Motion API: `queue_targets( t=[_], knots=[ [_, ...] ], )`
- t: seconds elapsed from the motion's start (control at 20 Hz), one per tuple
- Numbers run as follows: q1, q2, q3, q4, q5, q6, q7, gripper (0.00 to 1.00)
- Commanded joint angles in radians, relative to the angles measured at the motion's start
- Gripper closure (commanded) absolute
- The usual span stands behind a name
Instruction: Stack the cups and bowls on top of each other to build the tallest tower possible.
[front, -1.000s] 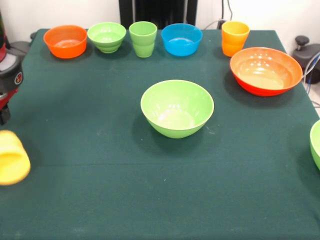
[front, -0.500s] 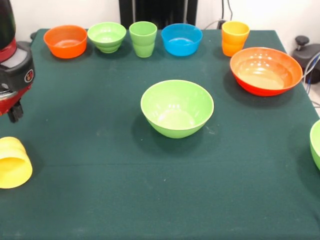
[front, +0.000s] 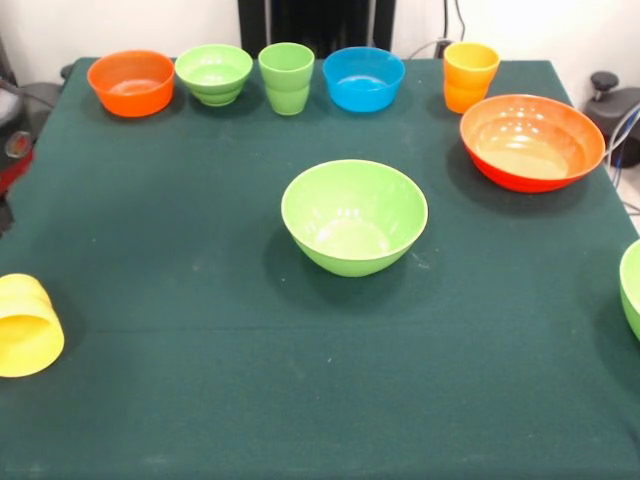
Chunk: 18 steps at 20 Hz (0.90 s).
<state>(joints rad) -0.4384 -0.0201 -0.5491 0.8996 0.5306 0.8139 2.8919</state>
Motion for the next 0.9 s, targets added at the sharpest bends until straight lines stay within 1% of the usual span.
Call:
queue_targets(
  t=[0.05,0.15,0.25,0.5,0.65,0.9],
  knots=[
    [-0.114,0.034,0.115,-0.098,-0.095,-0.002,-0.192,1.00],
    [-0.126,0.049,0.113,-0.125,-0.105,0.003,-0.203,1.00],
    [-0.134,0.067,0.113,-0.160,-0.114,0.029,-0.219,1.00],
    [-0.152,0.131,0.136,-0.263,-0.124,0.023,-0.214,1.00],
    [-0.162,0.185,0.114,-0.359,-0.122,0.054,-0.180,1.00],
    [-0.192,0.278,0.071,-0.521,-0.092,0.106,-0.148,1.00]
  ],
)
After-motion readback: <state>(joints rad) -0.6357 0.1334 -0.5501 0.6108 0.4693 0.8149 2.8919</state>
